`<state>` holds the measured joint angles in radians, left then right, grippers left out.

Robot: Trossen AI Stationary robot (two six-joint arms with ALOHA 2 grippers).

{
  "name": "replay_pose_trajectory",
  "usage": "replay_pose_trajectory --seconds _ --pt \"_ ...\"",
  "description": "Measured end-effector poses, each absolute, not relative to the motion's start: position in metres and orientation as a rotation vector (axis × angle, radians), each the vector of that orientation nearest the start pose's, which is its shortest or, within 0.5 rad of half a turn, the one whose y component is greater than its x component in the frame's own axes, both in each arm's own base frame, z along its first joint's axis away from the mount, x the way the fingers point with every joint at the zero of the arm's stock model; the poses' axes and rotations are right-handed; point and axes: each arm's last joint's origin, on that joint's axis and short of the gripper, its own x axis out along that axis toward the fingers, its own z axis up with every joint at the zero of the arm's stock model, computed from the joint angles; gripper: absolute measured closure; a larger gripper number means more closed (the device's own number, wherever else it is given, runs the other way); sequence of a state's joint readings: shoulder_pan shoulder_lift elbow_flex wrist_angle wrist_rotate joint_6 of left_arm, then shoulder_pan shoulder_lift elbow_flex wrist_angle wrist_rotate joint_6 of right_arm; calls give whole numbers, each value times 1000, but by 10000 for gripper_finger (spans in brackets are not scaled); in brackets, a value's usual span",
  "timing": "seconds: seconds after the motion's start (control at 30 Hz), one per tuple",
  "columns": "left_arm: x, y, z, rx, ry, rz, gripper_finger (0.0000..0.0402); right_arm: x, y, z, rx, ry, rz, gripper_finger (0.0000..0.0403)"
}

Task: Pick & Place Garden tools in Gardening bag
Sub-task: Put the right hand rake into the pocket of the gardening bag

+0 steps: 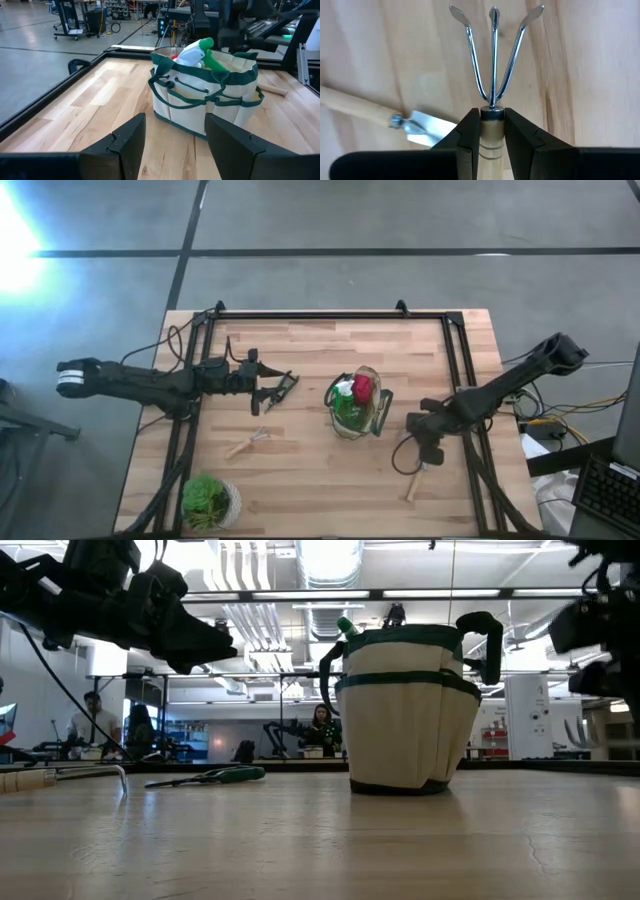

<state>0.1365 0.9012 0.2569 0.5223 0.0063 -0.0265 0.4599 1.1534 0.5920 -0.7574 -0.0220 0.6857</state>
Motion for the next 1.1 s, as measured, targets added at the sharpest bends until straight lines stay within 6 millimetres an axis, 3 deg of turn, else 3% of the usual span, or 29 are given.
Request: replay_pose_trajectory --seconds 0.33,0.6,1.1 --pt "182 25 200 -35 120 132 195 147 72 212 352 1151 14 344" --pt "182 25 199 -35 121 132 195 135 65 232 386 994 47 344" --pt "182 25 199 -35 121 132 195 154 75 260 246 610 282 344"
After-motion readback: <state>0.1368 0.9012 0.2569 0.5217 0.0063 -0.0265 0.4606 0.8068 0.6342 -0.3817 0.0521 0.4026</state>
